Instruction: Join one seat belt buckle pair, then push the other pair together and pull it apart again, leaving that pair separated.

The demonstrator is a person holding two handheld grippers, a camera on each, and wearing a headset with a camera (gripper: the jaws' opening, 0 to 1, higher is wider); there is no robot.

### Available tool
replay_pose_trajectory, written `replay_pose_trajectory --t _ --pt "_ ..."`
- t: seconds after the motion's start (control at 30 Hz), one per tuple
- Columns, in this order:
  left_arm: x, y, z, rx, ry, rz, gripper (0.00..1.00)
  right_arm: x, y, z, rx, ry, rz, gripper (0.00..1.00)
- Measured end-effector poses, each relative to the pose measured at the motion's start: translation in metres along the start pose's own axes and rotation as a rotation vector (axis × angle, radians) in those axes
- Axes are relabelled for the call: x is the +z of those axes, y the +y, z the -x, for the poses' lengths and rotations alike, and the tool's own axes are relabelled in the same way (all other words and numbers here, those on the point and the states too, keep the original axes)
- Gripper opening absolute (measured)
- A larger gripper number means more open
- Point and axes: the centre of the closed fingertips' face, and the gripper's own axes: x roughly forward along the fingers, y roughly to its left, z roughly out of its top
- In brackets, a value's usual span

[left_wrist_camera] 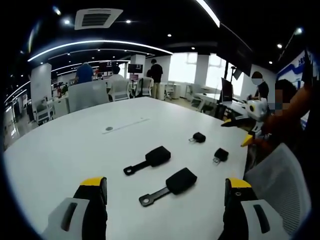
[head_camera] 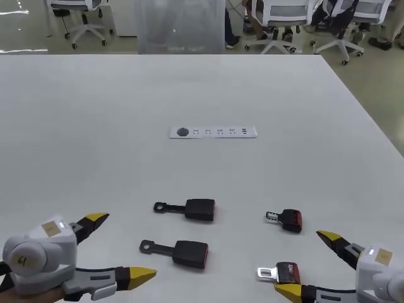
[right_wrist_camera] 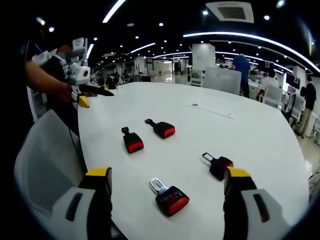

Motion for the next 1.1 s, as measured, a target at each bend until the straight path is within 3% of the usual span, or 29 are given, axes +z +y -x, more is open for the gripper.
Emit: replay_pose_trajectory --t 0.27,0.6,1.0,1.1 --pt "-0.001 -0.002 -0.011 -0.022 0.018 -0.004 1.0 -0.004 -0.004 -0.003 0.011 0.017 -0.003 0.94" --pt "-0.01 -0.002 -0.03 -0.063 0.063 -0.035 0.99 -0.016 -0.007 -0.011 0.053 0.063 0.004 0.91" --pt "-0.021 -0.008 -0.053 -0.133 0.126 -0.081 0.98 -0.034 -0.012 -0.018 0.101 0.126 0.003 0.9" --pt "-0.024 -0.014 -0.059 -0.154 0.142 -0.092 0.97 -0.038 -0.013 -0.02 0.11 0.137 0.002 0.9"
